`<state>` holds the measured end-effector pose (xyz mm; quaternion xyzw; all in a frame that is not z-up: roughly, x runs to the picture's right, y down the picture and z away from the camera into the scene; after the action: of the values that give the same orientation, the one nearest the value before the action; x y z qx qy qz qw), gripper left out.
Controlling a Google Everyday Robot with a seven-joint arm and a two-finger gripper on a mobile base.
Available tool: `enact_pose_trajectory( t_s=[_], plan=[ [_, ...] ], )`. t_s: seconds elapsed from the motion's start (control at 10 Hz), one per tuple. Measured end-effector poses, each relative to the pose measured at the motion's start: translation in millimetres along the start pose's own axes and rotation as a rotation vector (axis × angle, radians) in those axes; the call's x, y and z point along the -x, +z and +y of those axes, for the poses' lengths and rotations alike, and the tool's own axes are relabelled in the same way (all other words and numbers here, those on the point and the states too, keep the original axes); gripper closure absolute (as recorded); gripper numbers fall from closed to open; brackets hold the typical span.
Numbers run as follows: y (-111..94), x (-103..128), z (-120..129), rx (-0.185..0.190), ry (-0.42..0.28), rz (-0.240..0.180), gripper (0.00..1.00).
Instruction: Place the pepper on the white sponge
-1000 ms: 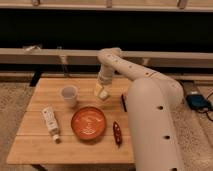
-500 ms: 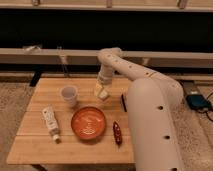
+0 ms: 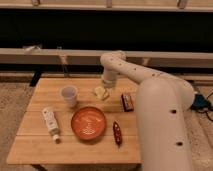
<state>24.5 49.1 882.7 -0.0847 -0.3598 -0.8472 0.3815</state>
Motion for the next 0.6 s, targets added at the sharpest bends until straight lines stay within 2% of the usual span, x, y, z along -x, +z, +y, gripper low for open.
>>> enact_pose_trajectory(
  t_s=[0.3,0.6],
  plan=[
    [-1.9,68.4,-19.5,0.053,0.061,-0.004,0.2],
    [-0.8,116.8,-46.0,0.061,0.11,-0.009,0.2]
  ],
)
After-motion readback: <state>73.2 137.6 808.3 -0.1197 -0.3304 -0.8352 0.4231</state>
